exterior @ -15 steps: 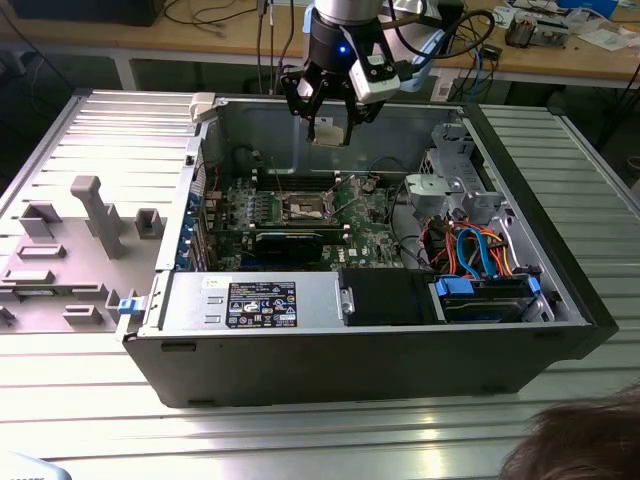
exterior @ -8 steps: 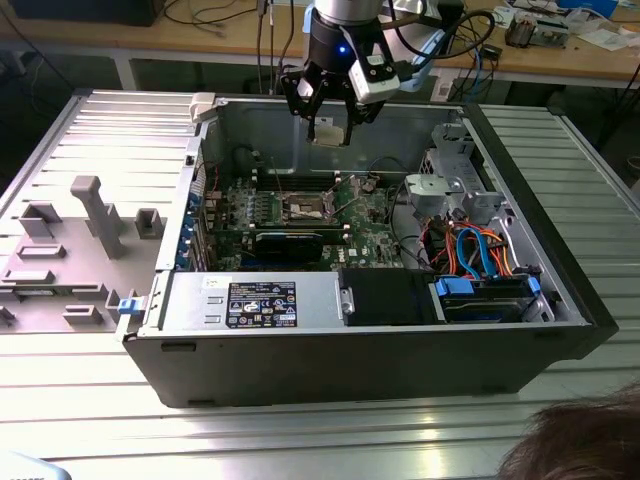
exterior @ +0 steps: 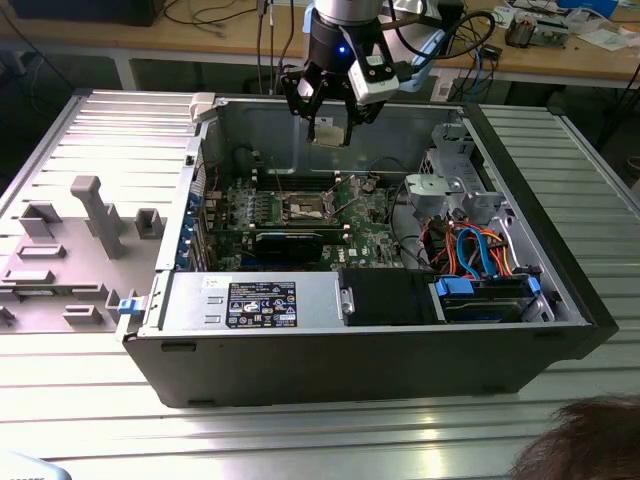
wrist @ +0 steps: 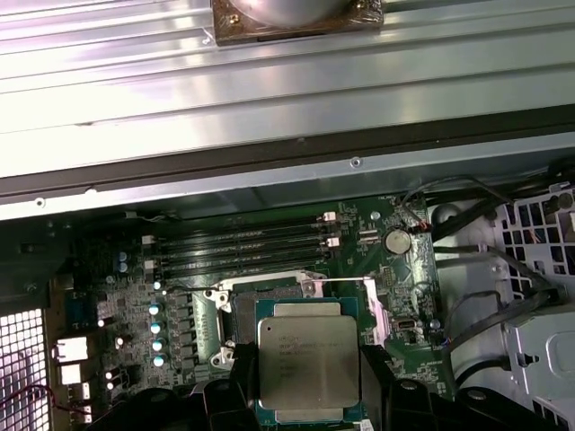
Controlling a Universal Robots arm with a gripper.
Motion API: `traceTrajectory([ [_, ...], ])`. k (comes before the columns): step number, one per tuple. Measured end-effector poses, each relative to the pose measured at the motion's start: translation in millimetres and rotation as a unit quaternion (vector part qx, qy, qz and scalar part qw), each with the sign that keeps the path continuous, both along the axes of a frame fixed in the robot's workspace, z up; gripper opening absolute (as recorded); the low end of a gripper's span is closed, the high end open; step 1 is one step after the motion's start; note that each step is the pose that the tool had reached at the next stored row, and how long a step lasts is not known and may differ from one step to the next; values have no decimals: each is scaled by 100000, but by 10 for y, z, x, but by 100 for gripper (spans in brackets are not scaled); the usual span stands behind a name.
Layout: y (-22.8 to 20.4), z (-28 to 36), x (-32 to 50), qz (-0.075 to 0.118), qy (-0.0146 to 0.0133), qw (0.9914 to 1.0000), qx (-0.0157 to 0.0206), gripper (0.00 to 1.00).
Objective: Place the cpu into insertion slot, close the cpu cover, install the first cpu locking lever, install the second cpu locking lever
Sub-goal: 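Place the cpu into insertion slot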
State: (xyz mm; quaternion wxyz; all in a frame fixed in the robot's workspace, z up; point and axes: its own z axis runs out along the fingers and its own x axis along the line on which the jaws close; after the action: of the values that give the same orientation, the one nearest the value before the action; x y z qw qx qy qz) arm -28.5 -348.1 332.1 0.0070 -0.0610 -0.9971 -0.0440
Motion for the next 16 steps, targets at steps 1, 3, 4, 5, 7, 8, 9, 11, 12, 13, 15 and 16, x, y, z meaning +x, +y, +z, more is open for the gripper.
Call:
traceTrajectory([
  [1,0,0,0,-50,3,100000,0,55],
  [3,0,0,0,-158,-1,100000,4,55],
  [4,0,0,0,-211,-1,100000,3,55],
  [5,0,0,0,-308,1,100000,1,55],
  [7,0,-1,0,-607,3,99998,2,55],
  [8,0,-1,0,-829,1,99997,0,55],
  [9,0,-1,0,-987,1,99995,1,55],
  [11,0,-1,0,-1103,1,99994,1,55],
  [12,0,-1,0,-1196,1,99993,-1,55],
  [13,0,-1,0,-1388,0,99990,3,55],
  [15,0,-1,0,-1543,2,99988,0,55],
  [16,0,-1,0,-1605,4,99987,1,55],
])
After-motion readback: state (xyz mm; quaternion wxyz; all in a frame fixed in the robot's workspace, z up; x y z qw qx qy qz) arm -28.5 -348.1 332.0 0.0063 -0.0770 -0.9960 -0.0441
